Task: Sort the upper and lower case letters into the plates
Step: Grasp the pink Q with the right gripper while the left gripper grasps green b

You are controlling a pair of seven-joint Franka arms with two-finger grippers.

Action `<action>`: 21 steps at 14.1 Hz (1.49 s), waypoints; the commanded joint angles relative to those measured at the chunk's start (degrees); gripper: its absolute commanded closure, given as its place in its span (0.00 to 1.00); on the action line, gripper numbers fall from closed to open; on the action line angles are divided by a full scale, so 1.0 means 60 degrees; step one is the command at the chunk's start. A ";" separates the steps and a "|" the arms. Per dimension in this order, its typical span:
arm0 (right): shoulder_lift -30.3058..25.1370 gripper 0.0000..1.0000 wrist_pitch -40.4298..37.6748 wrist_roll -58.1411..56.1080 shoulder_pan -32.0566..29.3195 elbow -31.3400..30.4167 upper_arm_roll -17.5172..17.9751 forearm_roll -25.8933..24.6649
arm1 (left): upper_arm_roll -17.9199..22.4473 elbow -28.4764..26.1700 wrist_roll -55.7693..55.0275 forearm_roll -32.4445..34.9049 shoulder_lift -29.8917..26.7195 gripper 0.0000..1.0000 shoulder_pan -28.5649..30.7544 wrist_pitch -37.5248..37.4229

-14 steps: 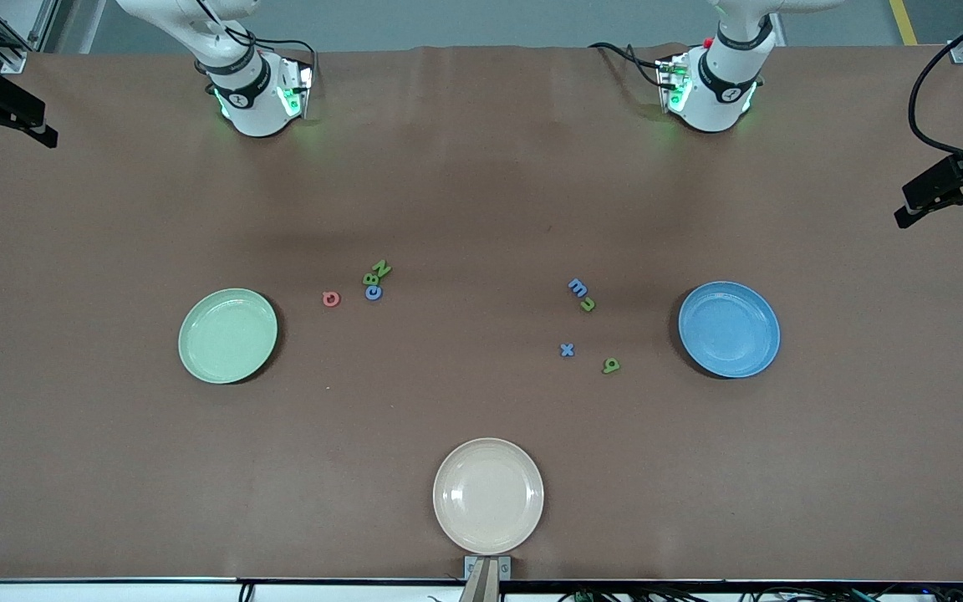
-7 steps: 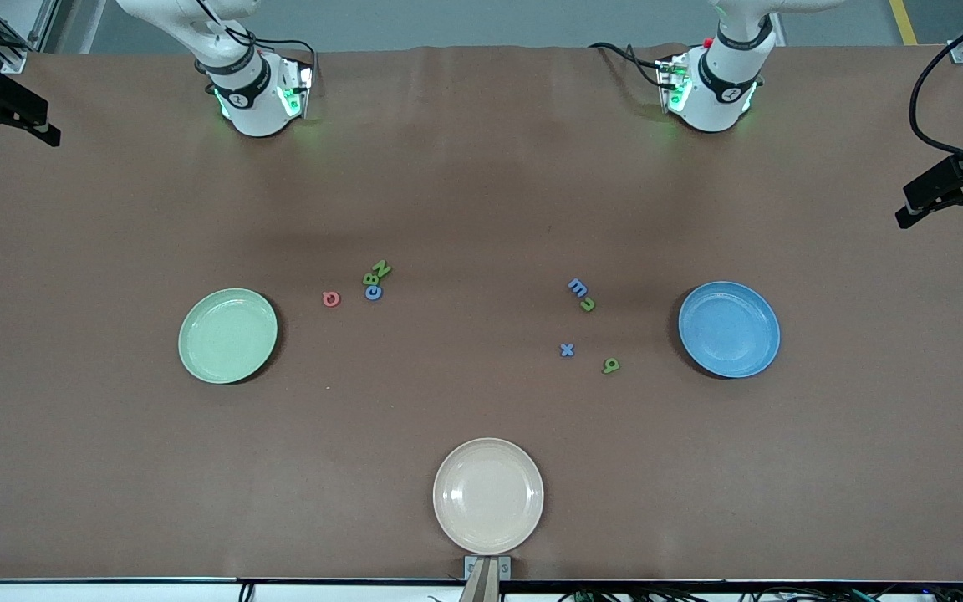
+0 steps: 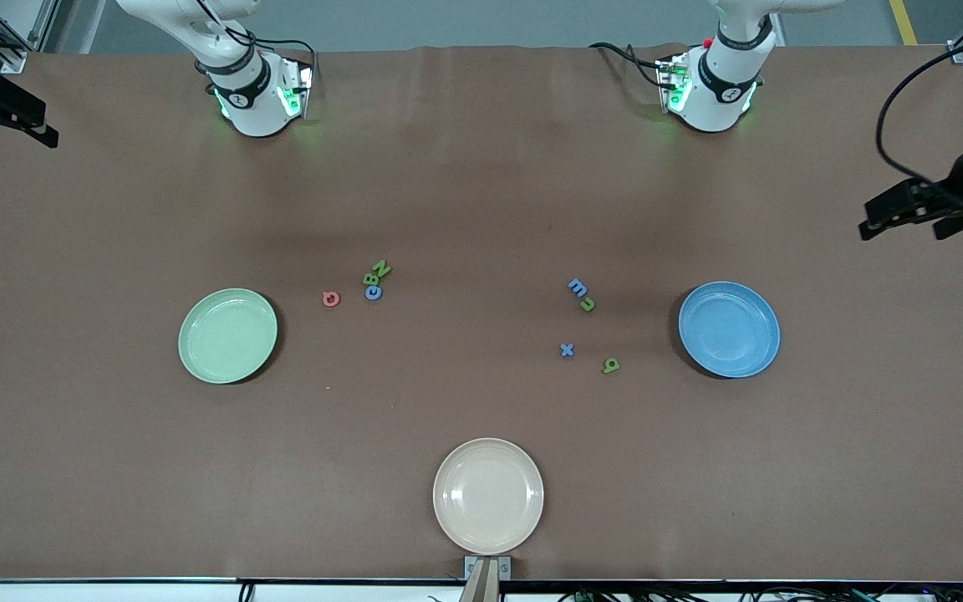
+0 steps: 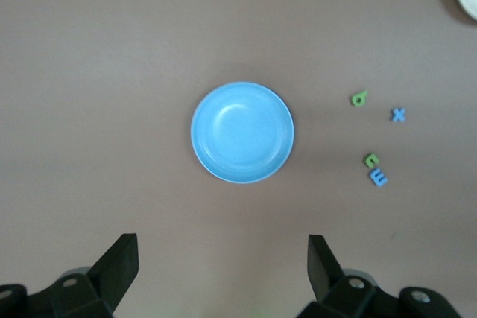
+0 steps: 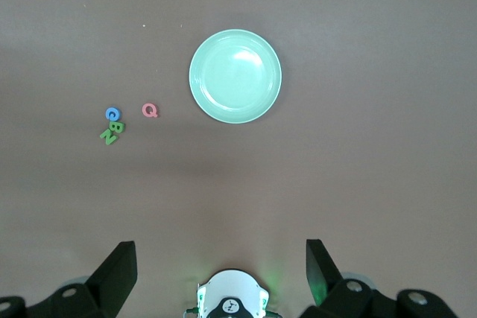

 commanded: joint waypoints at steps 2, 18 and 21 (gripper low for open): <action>-0.0076 0.00 0.0109 0.0144 0.0060 -0.0030 -0.0050 0.0098 | -0.0620 -0.0167 -0.0613 -0.0150 0.0693 0.00 -0.0023 0.0157; 0.2693 0.00 0.1850 0.3579 0.1346 -0.0687 0.0008 0.0521 | -0.1296 -0.0783 -0.6781 0.1343 0.4486 0.00 -0.2015 0.4698; 0.2445 0.00 0.3356 0.4537 0.1613 -0.2237 0.0008 0.1165 | -0.1296 -0.1118 -0.7908 0.1374 0.4928 0.00 -0.2191 0.6042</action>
